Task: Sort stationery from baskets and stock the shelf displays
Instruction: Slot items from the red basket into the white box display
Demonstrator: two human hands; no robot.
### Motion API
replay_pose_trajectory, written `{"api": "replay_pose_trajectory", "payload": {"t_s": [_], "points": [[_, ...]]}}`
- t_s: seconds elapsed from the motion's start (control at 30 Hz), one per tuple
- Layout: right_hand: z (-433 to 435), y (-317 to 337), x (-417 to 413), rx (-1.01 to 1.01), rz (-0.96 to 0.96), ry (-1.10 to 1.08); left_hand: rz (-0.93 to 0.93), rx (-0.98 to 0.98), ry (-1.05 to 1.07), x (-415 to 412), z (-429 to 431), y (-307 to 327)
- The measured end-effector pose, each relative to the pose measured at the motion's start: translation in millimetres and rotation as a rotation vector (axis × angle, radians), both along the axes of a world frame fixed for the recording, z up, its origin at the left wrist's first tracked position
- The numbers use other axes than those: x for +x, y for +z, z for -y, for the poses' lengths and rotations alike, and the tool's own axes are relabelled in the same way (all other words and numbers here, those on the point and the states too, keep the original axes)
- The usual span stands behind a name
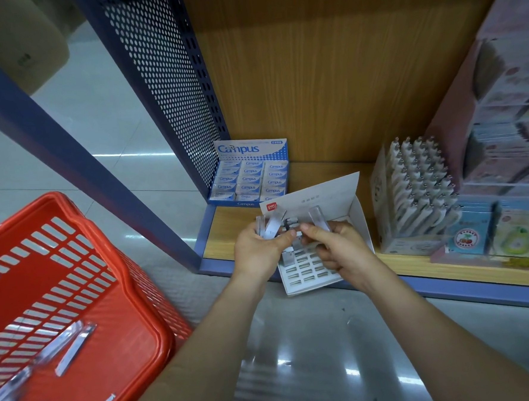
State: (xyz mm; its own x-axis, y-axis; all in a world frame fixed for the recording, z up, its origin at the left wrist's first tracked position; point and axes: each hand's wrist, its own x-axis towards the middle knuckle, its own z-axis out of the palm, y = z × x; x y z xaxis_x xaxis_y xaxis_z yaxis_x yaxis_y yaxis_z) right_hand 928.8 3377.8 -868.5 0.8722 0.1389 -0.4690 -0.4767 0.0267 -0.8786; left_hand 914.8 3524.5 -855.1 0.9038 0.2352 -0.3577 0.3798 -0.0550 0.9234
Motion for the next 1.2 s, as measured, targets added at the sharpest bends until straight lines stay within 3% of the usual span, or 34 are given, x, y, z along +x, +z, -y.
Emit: {"api": "replay_pose_trajectory", "payload": {"t_s": [0.23, 0.6, 0.7, 0.87, 1.07, 1.2], "points": [[1.4, -7.5, -2.0, 0.11, -0.109, -0.051, -0.078, 0.05, 0.102, 6.4, 7.8, -4.2], [-3.8, -7.5, -4.0, 0.028, -0.076, -0.03, -0.088, 0.174, 0.104, 7.0, 8.7, -9.2], [-2.7, -4.5, -4.4, 0.086, -0.125, -0.097, -0.079, 0.067, 0.152, 2.7, 10.0, -0.1], [14.9, 8.2, -16.5, 0.431, -0.236, -0.284, -0.058, -0.036, 0.114, -18.1, 0.1, 25.4], [8.7, 20.8, -39.6, 0.439, -0.148, -0.156, -0.046, -0.11, -0.11, -52.1, 20.9, 30.3], [7.9, 20.0, -45.4, 0.475, -0.136, -0.197, -0.068, -0.135, -0.104, -58.4, 29.1, 27.2]]}}
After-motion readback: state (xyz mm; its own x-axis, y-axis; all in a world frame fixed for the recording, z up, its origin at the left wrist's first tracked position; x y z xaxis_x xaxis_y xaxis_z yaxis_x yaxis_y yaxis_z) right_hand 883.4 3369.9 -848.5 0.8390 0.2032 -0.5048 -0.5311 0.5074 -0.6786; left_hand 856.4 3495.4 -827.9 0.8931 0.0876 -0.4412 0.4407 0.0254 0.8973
